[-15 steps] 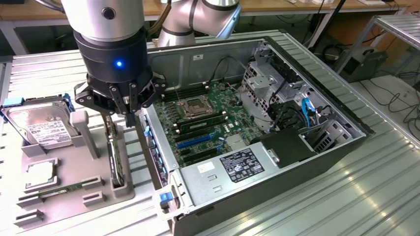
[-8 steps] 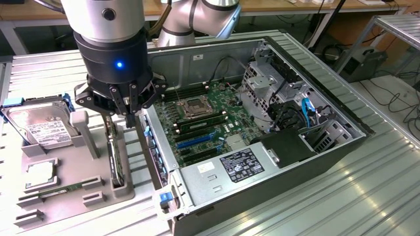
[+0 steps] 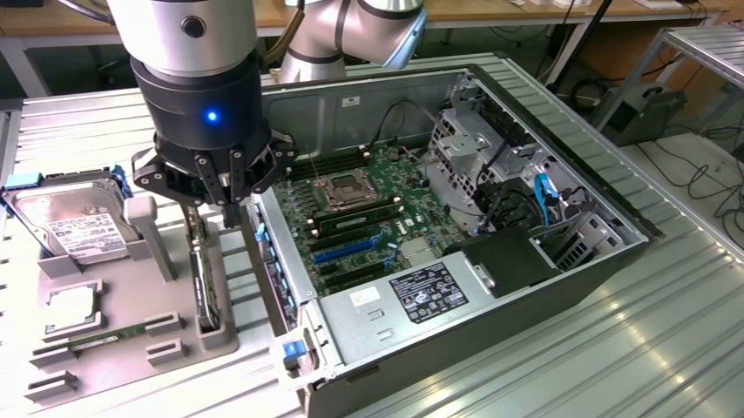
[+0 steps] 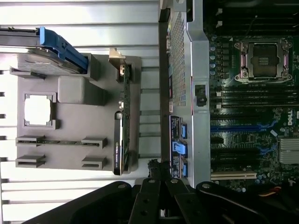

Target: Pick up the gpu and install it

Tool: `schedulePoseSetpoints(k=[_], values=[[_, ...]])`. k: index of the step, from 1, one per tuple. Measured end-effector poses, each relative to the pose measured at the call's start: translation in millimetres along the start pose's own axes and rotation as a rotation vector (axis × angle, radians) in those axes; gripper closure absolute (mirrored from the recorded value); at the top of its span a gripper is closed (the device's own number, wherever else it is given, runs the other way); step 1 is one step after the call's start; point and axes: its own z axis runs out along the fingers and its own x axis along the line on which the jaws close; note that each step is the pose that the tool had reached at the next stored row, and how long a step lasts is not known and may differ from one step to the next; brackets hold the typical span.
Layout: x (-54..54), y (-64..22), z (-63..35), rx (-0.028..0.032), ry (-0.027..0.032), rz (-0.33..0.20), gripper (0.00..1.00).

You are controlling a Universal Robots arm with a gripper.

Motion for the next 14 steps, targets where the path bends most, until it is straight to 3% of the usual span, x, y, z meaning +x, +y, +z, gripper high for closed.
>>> schedulePoseSetpoints(k=[14], values=[[0.0,-3.9,0.0,0.0,0.0,0.0,0.89]])
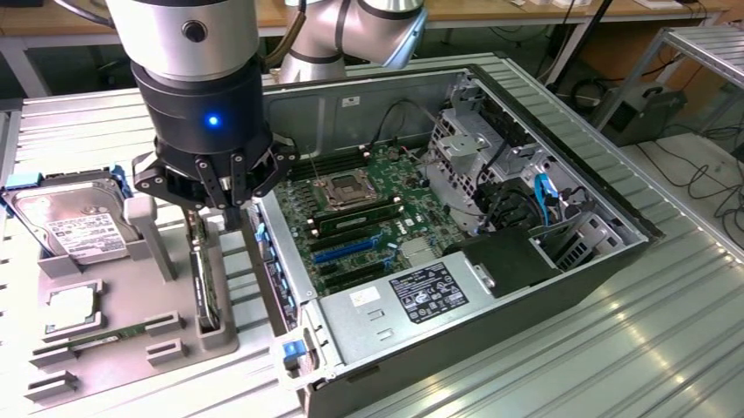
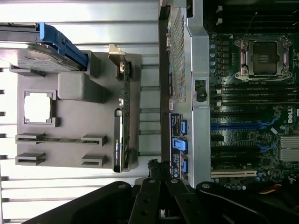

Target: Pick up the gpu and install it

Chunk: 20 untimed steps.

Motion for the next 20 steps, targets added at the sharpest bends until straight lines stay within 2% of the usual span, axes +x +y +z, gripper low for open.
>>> schedulePoseSetpoints(k=[10,11,12,13,20], values=[[0.0,0.0,0.0,0.0,0.0,0.0,0.89],[0.0,0.0,0.0,0.0,0.0,0.0,0.83],[0.0,0.0,0.0,0.0,0.0,0.0,0.64],[0.0,0.0,0.0,0.0,0.0,0.0,0.58],[2.4,-0.1,0.2,0.0,0.0,0.0,0.58]])
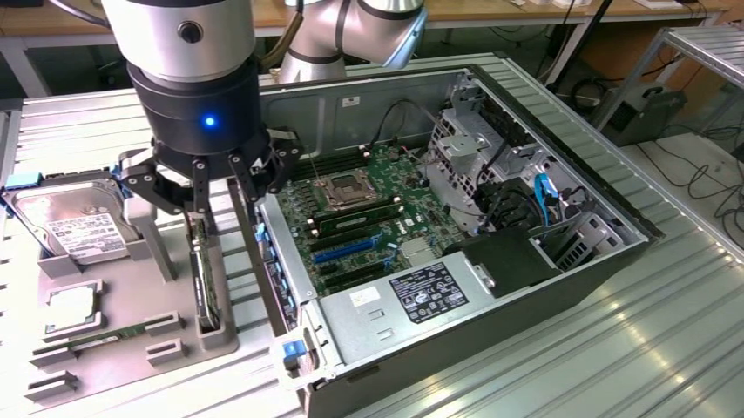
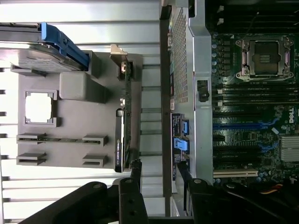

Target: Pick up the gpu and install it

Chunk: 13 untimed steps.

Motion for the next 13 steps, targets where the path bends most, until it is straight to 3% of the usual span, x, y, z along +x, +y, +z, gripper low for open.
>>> schedulePoseSetpoints(k=[13], values=[[3.0,-0.1,1.3,0.0,-0.0001,0.0,0.58]])
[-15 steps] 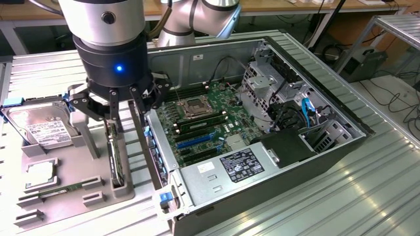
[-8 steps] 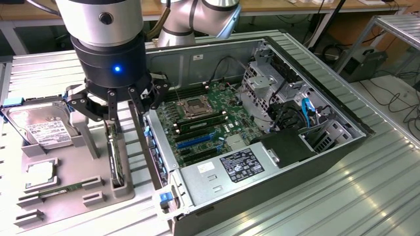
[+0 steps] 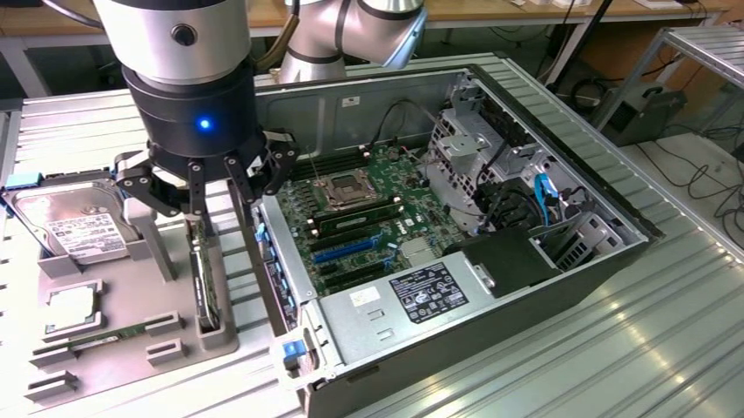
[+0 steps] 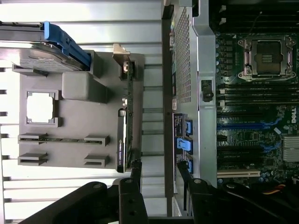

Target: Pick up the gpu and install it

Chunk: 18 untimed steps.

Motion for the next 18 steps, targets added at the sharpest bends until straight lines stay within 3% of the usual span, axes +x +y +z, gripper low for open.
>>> schedulePoseSetpoints(k=[18], values=[[4.1,-0.2,1.5,0.0,0.0,0.0,0.58]])
